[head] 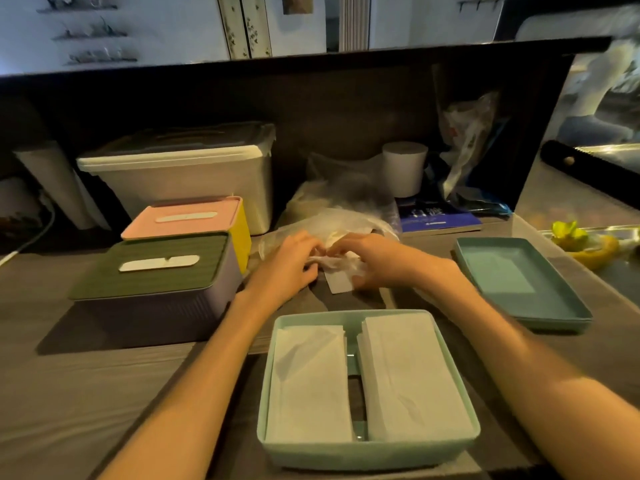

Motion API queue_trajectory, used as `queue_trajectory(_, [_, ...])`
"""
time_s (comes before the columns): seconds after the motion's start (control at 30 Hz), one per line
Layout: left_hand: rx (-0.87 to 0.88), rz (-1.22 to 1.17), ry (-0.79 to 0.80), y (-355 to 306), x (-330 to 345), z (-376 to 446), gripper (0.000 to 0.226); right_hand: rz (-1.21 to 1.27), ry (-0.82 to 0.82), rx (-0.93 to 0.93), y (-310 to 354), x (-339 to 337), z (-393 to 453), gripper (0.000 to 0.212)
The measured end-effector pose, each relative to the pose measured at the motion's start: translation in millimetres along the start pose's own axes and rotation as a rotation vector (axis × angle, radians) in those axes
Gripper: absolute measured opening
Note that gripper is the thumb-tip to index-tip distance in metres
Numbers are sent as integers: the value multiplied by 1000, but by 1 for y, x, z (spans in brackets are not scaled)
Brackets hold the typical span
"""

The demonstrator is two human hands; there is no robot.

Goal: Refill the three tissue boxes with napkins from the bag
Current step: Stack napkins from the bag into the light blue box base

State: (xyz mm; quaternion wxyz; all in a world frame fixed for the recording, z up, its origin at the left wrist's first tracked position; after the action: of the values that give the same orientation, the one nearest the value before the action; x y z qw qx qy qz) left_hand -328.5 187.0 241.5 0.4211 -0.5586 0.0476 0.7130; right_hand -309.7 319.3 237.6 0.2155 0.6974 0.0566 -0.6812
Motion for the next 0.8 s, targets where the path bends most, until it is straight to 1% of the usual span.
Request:
queue_trajectory(0.1, [8, 26, -62, 1, 2, 1, 13, 24, -106, -5, -1, 2, -2, 59])
queue_trajectory(0.23, [46, 69, -132, -6, -4, 0, 7, 94, -249, -18, -10, 0, -8, 47])
queue_trajectory(0.33, [23, -21, -225, -1, -17, -4, 6, 163, -328, 17, -17, -7, -13, 50])
queue_trajectory(0.43, [-56, -259, -361, 10, -34, -8, 10, 190, -310, 90, -23, -8, -17, 52])
queue_trajectory(0.53, [-224, -582, -427, 21, -41, -14, 13, 241, -170, 123, -22, 1, -17, 58])
queue_trajectory(0.6, [-342, -741, -466, 32, -38, -16, 15, 252, -121, 112, -19, 4, -18, 57])
queue_trajectory(0.7, [-490, -962, -503, 39, -28, -18, 18, 162, -94, 102, -14, 5, -17, 45])
queue_trajectory(0.8, [-617, -1333, -519, 40, -16, -21, 22, 87, -110, 29, -6, -1, -19, 26])
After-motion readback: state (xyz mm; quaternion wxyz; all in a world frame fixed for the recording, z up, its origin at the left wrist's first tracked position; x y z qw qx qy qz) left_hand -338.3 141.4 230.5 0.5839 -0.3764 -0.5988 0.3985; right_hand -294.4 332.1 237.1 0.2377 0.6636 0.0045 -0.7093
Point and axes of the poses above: each hand's wrist, its own z-axis towards the middle knuckle, its own x-axis out of the palm, y = z × x, the point moved 8 cm from there along z, towards the middle knuckle, and after that the axes turned 7 degrees about -z, right-handed, at the moved point
